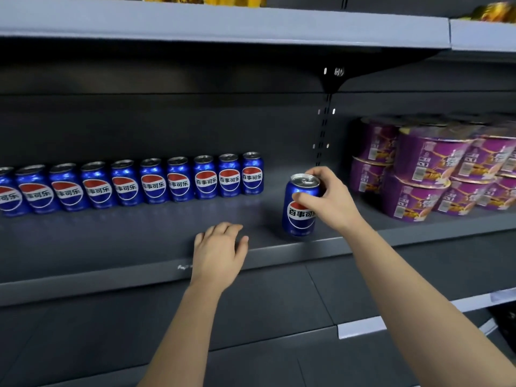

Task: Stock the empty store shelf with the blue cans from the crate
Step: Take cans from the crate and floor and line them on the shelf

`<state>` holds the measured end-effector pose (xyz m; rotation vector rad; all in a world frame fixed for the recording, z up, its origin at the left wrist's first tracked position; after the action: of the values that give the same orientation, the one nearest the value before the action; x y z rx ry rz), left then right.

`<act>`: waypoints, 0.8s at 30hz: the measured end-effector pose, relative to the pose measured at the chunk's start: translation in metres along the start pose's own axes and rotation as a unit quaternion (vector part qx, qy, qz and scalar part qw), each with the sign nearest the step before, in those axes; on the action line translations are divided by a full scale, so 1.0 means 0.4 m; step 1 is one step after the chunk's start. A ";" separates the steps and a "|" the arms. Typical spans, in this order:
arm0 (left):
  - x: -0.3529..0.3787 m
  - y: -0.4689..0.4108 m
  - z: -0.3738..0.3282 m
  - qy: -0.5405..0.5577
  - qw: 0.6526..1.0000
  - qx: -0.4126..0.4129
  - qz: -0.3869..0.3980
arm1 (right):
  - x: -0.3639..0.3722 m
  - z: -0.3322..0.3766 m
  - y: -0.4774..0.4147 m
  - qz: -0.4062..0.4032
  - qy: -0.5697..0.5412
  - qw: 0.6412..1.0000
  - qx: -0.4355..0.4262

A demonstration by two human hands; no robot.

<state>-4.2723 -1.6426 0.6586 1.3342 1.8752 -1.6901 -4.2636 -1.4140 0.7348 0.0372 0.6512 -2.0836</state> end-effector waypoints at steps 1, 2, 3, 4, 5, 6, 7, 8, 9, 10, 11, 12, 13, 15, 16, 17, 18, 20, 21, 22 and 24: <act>0.013 -0.012 -0.012 -0.002 1.000 -0.005 -0.004 | -0.004 -0.016 -0.023 -0.001 -0.002 1.000 0.003; 0.026 -0.023 -0.023 -0.005 1.000 -0.009 -0.008 | -0.007 -0.033 -0.043 0.000 -0.004 1.000 0.005; 0.037 -0.032 -0.033 -0.009 1.000 -0.011 -0.011 | -0.009 -0.048 -0.062 0.001 -0.004 1.000 0.006; 0.048 -0.038 -0.040 -0.013 1.000 -0.015 -0.014 | -0.009 -0.061 -0.079 0.002 -0.005 1.000 0.007; 0.056 -0.043 -0.045 -0.015 1.000 -0.018 -0.018 | -0.007 -0.073 -0.094 0.004 -0.006 1.000 0.008; 0.066 -0.046 -0.047 -0.016 0.999 -0.022 -0.020 | -0.004 -0.085 -0.108 0.006 -0.008 1.000 0.009; 0.075 -0.047 -0.046 -0.019 0.999 -0.026 -0.019 | 0.000 -0.094 -0.120 0.009 -0.010 1.000 0.010; 0.085 -0.048 -0.045 -0.027 0.999 -0.028 -0.018 | 0.007 -0.103 -0.132 0.013 -0.009 1.000 0.010; 0.092 -0.047 -0.044 -0.036 0.999 -0.028 -0.020 | 0.014 -0.109 -0.141 0.017 -0.007 1.000 0.009; 0.096 -0.046 -0.043 -0.045 0.998 -0.028 -0.024 | 0.023 -0.116 -0.149 0.021 -0.005 1.000 0.008; 0.099 -0.045 -0.042 -0.051 0.998 -0.028 -0.031 | 0.032 -0.122 -0.155 0.024 -0.005 1.000 0.007; 0.101 -0.044 -0.040 -0.058 0.997 -0.030 -0.040 | 0.041 -0.129 -0.161 0.027 -0.006 1.000 0.006; 0.101 -0.043 -0.039 -0.064 0.996 -0.033 -0.047 | 0.049 -0.136 -0.167 0.029 -0.008 1.000 0.007; 0.099 -0.040 -0.038 -0.072 0.995 -0.043 -0.051 | 0.066 -0.151 -0.177 0.032 -0.017 0.999 0.013; 0.099 -0.038 -0.038 -0.076 0.995 -0.046 -0.051 | 0.075 -0.157 -0.182 0.035 -0.025 0.999 0.017; 0.100 -0.038 -0.037 -0.080 0.994 -0.049 -0.051 | 0.084 -0.161 -0.186 0.038 -0.034 0.998 0.020; 0.101 -0.037 -0.037 -0.083 0.994 -0.052 -0.048 | 0.090 -0.164 -0.189 0.041 -0.042 0.998 0.023; 0.102 -0.037 -0.036 -0.085 0.994 -0.057 -0.042 | 0.099 -0.170 -0.190 0.048 -0.056 0.997 0.033; 0.103 -0.037 -0.036 -0.086 0.994 -0.058 -0.042 | 0.100 -0.174 -0.189 0.056 -0.062 0.996 0.037; 0.102 -0.036 -0.036 -0.085 0.994 -0.058 -0.044 | 0.100 -0.180 -0.187 0.068 -0.058 0.995 0.037; 0.101 -0.036 -0.037 -0.085 0.993 -0.060 -0.052 | 0.103 -0.196 -0.184 0.102 -0.023 0.994 0.024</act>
<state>-4.2994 -1.6104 0.6423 1.0311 1.9417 -1.6535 -4.3627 -1.3776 0.6883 0.0789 0.5461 -1.8966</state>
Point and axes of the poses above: each hand's wrist, its own y-axis away from the middle knuckle, its own x-axis out of the palm, z = x × y, the point moved 6 cm from there along -y, towards the middle knuckle, and after that the axes turned 15 degrees about -z, right-handed, at the moved point
